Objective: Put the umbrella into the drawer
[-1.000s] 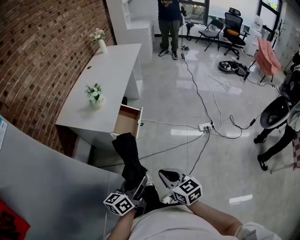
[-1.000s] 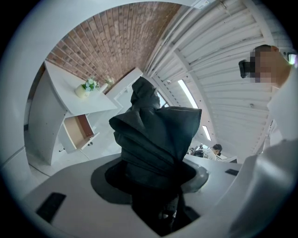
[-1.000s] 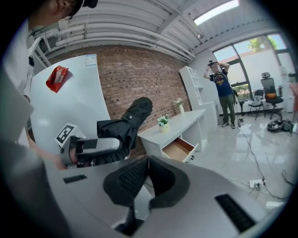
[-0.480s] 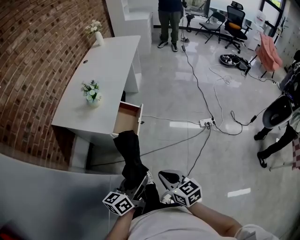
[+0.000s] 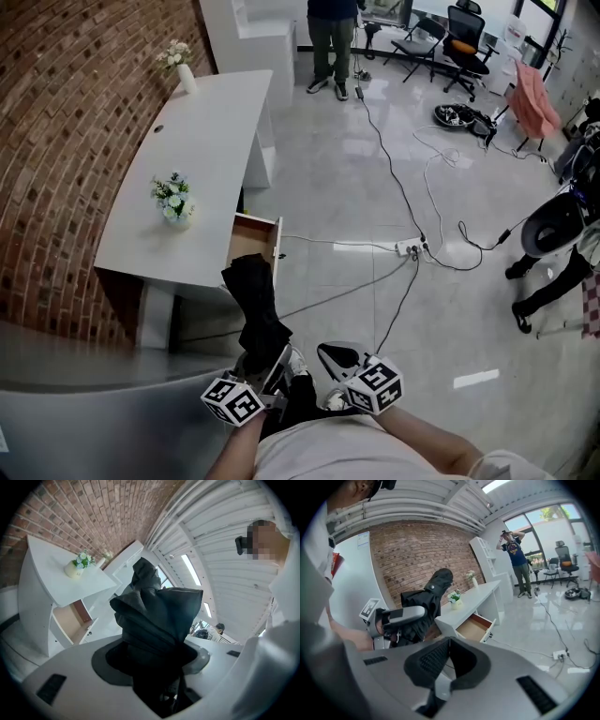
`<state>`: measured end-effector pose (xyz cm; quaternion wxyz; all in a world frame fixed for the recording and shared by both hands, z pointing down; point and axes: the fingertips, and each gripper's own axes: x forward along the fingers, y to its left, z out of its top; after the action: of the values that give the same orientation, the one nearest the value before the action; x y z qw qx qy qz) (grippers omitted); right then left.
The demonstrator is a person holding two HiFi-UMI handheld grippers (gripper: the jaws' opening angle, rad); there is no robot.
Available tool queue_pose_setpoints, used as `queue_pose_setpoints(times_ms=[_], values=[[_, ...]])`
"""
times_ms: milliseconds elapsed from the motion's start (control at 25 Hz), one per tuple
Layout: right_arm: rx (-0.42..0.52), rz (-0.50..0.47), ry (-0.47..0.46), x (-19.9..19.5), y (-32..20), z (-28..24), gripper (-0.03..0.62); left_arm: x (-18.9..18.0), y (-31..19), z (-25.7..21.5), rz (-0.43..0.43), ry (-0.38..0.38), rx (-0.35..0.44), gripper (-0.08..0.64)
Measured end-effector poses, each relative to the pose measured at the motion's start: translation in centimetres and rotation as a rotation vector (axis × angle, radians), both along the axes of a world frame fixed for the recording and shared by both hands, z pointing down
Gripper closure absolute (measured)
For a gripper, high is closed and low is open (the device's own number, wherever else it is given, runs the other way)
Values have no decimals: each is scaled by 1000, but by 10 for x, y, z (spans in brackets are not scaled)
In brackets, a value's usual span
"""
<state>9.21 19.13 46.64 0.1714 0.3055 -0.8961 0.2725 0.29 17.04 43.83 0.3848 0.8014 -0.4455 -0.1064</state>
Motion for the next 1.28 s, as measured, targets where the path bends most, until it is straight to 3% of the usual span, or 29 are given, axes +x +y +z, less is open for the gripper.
queue_pose_setpoints(times_ms=[680, 1080, 1280], values=[[-45, -1, 12, -52, -77, 15, 575, -39, -83, 8, 22, 12, -18, 318], [-41, -38, 10, -93, -99, 18, 575, -63, -101, 19, -1, 19, -23, 318], [-25, -47, 17, -93, -109, 11, 575, -72, -101, 25, -24, 8, -36, 318]])
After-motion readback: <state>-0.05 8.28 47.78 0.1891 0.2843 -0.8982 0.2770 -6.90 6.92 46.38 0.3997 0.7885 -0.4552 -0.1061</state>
